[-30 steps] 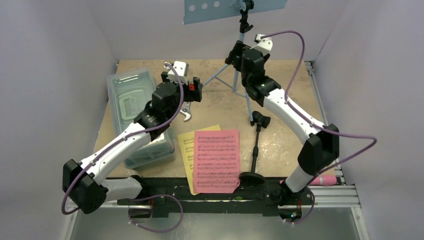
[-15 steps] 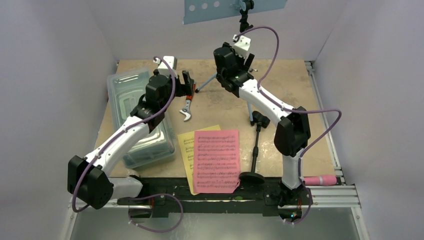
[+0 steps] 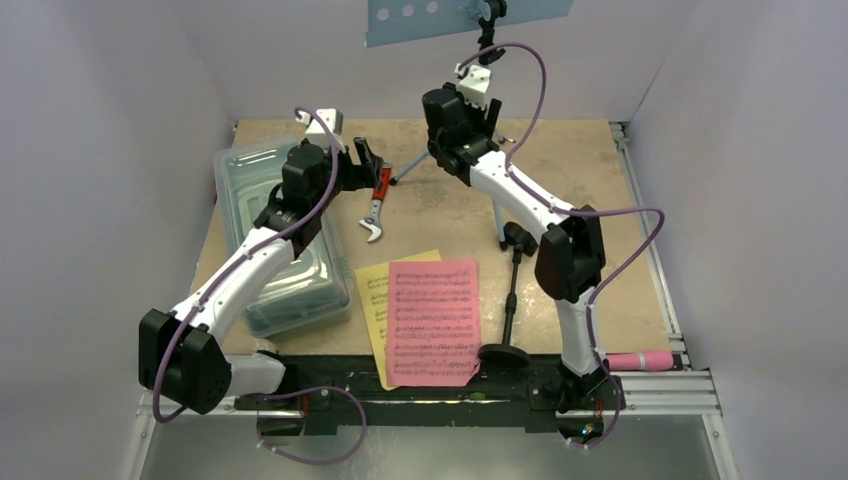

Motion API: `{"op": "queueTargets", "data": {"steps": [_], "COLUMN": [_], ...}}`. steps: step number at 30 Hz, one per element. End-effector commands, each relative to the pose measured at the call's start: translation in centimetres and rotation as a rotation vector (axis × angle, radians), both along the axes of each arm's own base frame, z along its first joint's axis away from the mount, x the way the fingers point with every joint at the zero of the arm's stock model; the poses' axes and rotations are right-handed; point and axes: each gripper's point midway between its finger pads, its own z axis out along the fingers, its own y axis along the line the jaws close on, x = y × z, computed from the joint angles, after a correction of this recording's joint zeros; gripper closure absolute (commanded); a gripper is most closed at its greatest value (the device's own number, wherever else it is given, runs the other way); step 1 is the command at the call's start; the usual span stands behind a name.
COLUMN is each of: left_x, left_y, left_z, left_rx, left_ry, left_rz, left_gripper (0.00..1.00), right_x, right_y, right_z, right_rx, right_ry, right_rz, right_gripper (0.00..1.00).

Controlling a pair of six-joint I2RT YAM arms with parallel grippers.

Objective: Set up the instrument practice props

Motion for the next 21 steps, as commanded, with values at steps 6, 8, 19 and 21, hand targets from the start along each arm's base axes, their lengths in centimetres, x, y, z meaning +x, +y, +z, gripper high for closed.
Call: {"op": "queueTargets", "data": {"steps": [6,8,19,21], "left_x": [0.8,0.8,0.9,1.0], "left_y": [-0.7,-0.6,-1.0,-1.0], "left_z": [2.5,2.3,1.8,1.7], "left_rx": [-0.072,-0.072,-0.089,-0.087], "left_ry": [-0.045,-0.043,-0.025,-0.019], "left_rz": [-0.041,-0.039,-0.068,-0.066], "left_gripper": [0.23,0.23,0.25,0.25], "right_x": [1.1,1.4,1.7,1.0], "right_y": [0.3,0.6,1.3,1.5], "right_z": [1.0,0.8,0.6,0.2], "right_rx": [0.031,0.047,-0.056,-0.077], "right_ry": [0.025,0.041,0.063,0.054], "right_rz": [0.203,0.317,0.842,0.927], "right_gripper": [0.48,0.56,0.84,0.84]}}
